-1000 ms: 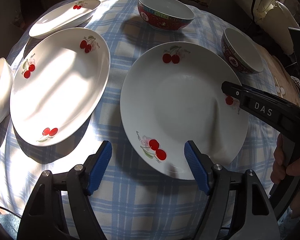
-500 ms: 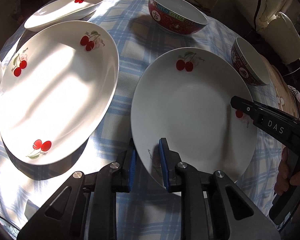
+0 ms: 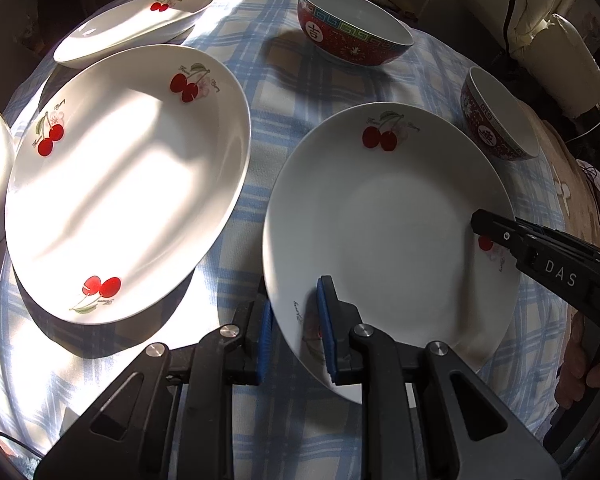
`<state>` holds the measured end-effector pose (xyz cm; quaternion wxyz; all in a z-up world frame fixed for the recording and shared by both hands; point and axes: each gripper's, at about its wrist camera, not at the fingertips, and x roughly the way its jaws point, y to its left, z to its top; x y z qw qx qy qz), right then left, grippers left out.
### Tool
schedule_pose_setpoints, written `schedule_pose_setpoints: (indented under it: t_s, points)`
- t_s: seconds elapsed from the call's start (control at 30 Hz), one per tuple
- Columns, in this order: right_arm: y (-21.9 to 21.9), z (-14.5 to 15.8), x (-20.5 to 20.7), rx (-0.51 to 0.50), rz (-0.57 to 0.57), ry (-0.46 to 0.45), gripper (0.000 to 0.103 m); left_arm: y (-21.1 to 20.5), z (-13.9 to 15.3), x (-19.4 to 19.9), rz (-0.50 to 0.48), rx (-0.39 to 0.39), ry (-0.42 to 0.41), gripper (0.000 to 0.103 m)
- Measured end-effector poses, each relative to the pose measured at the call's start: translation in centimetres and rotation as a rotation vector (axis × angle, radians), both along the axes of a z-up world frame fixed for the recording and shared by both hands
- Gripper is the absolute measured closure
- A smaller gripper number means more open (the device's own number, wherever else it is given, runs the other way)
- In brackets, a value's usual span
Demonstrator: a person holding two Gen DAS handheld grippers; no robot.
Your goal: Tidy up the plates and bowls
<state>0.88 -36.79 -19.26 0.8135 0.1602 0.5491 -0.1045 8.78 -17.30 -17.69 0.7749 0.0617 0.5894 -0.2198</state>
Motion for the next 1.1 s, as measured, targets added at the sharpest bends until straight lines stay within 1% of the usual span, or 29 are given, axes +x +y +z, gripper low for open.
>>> schedule_pose_setpoints:
  t_s: [0.1,0.23,0.47,0.6,0.67,0.77,0.87,0.97,1.1]
  points:
    - [0.5,0.1,-1.0,0.001,-0.005,0.012,0.077,0.1,0.0,-0.6,-0.006,0.013,0.006,0.081]
    - [0.8,-0.1,-2.5,0.042,-0.026,0.022,0.076,0.6,-0.1,-1.7,-0.021,0.037,0.003,0.080]
    - [2.1,0.1,-4.0,0.073,-0.020,0.026,0.076,2.2,0.4,-3.2,-0.016,0.058,0.006,0.080]
    - [2.9,0.3,-4.1,0.098,-0.004,0.014,0.076,3.2,0.8,-3.4,0.003,0.073,-0.004,0.080]
    - [3.3,0.1,-4.1,0.103,0.006,0.030,0.076,3.4,0.6,-3.5,0.005,0.085,-0.002,0.079]
    - [3.9,-0.8,-4.0,0.104,0.017,0.065,0.076,3.8,-0.3,-3.6,0.014,0.100,0.027,0.079]
    - [4.3,-1.0,-3.9,0.097,0.017,0.068,0.076,3.9,-0.2,-3.8,0.005,0.117,0.010,0.079]
    - [4.4,-0.9,-4.0,0.141,0.010,0.065,0.076,4.5,-0.2,-3.9,0.023,0.118,0.028,0.079]
    - [5.3,-1.1,-4.0,0.129,0.035,0.084,0.076,4.7,-0.3,-4.3,0.030,0.133,0.026,0.079]
